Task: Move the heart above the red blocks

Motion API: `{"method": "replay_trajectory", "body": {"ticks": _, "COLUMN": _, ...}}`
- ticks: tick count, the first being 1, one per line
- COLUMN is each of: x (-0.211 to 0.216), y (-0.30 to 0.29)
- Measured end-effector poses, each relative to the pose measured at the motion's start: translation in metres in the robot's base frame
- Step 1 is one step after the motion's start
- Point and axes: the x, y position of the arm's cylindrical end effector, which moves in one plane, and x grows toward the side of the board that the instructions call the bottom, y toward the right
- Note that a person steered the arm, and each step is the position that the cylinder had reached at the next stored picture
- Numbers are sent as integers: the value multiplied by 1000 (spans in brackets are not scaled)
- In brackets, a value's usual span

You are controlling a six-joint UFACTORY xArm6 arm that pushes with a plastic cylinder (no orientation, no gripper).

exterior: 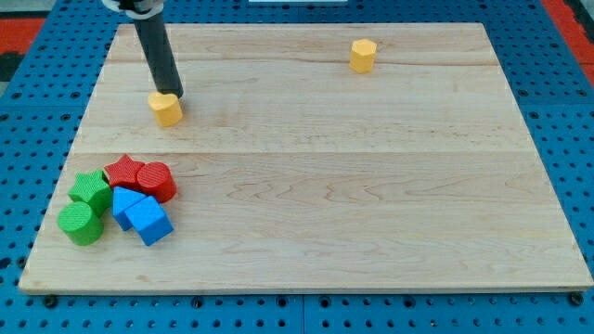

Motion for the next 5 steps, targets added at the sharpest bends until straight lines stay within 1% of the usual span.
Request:
{"method": "replay_trajectory", "body": {"ticks": 1, "x": 30, "y": -2}}
{"method": "replay_trajectory", "body": {"ticks": 3, "x": -20, "y": -7}}
{"method": "replay_trajectory", "body": {"ticks": 4, "x": 32, "y": -13}}
{"method": "replay_trajectory", "body": {"ticks": 5, "x": 67, "y": -1}}
